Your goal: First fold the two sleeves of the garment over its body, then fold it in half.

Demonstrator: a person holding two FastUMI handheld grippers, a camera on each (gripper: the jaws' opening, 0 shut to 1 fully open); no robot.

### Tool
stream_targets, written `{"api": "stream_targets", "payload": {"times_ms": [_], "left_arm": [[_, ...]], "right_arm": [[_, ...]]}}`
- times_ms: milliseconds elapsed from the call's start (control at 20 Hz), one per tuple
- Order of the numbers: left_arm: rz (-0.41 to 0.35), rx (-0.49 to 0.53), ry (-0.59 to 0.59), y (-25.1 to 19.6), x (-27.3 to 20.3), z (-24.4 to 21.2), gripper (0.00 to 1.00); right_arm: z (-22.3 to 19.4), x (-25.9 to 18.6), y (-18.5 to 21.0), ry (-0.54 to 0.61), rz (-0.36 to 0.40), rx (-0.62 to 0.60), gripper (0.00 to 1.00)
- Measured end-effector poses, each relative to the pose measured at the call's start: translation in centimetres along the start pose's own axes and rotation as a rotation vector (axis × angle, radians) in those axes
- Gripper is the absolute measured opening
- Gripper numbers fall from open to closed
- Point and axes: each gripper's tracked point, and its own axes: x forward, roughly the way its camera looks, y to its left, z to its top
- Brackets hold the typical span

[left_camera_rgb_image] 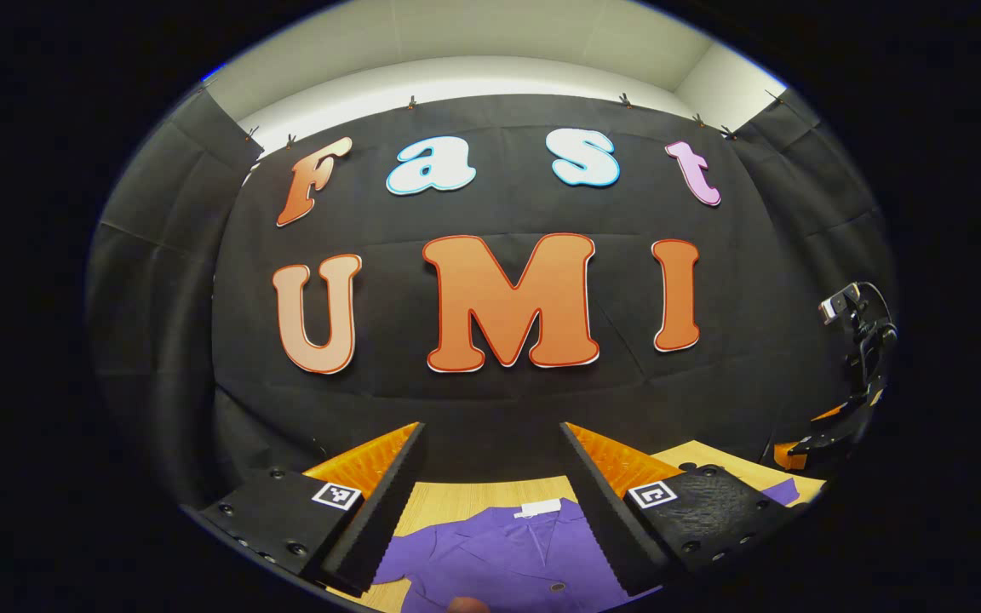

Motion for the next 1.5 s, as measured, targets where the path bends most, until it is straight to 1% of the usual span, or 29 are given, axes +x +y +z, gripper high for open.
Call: {"api": "stream_targets", "payload": {"times_ms": [50,100,250,300,350,600,650,700,750,900,1000,1150,1300,1350,1400,1450,1500], "left_arm": [[0.003,0.0,0.005,0.2,0.0,-0.1,1.0],[0.005,0.0,0.011,0.3,-0.2,-0.3,0.98],[0.019,0.007,0.026,0.6,-0.1,-0.5,0.98],[0.024,0.01,0.028,0.7,-0.2,-0.5,1.0],[0.028,0.014,0.032,0.7,-0.2,-0.5,0.98],[0.045,0.022,0.058,0.7,-0.7,-1.1,0.98],[0.05,0.023,0.065,0.6,-0.7,-1.2,1.0],[0.055,0.027,0.072,0.6,-0.9,-1.3,1.0],[0.059,0.038,0.08,0.6,-1.0,-1.4,0.98],[0.068,0.093,0.104,0.2,-1.6,-1.8,0.98],[0.067,0.09,0.1,-0.4,-1.8,-1.7,0.98],[0.085,0.093,0.125,-0.6,-2.1,-2.2,0.98],[0.104,0.108,0.149,-0.7,-2.5,-2.7,0.98],[0.108,0.116,0.166,-0.9,-2.6,-3.4,0.98],[0.108,0.124,0.179,-1.3,-2.8,-3.7,1.0],[0.105,0.134,0.191,-1.8,-2.8,-4.0,1.0],[0.097,0.146,0.196,-2.4,-2.8,-4.1,0.98]], "right_arm": [[-0.6,0.7,-0.6,0.029,-0.008,0.019,0.94],[-1.2,1.3,-1.3,0.059,-0.019,0.025,0.94],[-3.2,3.0,-3.8,0.147,-0.062,0.032,0.95],[-4.0,3.7,-4.2,0.182,-0.067,0.038,0.95],[-4.9,4.3,-4.6,0.219,-0.072,0.048,0.95],[-9.2,6.6,-7.2,0.396,-0.084,0.12,0.95],[-10.4,6.9,-8.0,0.44,-0.083,0.139,0.95],[-11.3,7.2,-8.5,0.476,-0.086,0.162,0.95],[-12.1,7.4,-8.7,0.522,-0.084,0.189,0.95],[-14.2,8.1,-9.6,0.638,-0.057,0.267,0.95],[-15.1,9.0,-9.9,0.7,-0.033,0.296,0.95],[-17.6,9.6,-10.6,0.798,-0.003,0.315,0.95],[-19.6,10.2,-11.5,0.865,-0.003,0.3,0.95],[-20.0,10.5,-11.3,0.877,0.008,0.3,0.95],[-20.3,11.0,-11.2,0.884,0.01,0.3,1.0],[-20.6,11.6,-11.1,0.884,0.009,0.299,0.95],[-20.7,12.0,-11.1,0.886,0.001,0.303,0.94]]}}
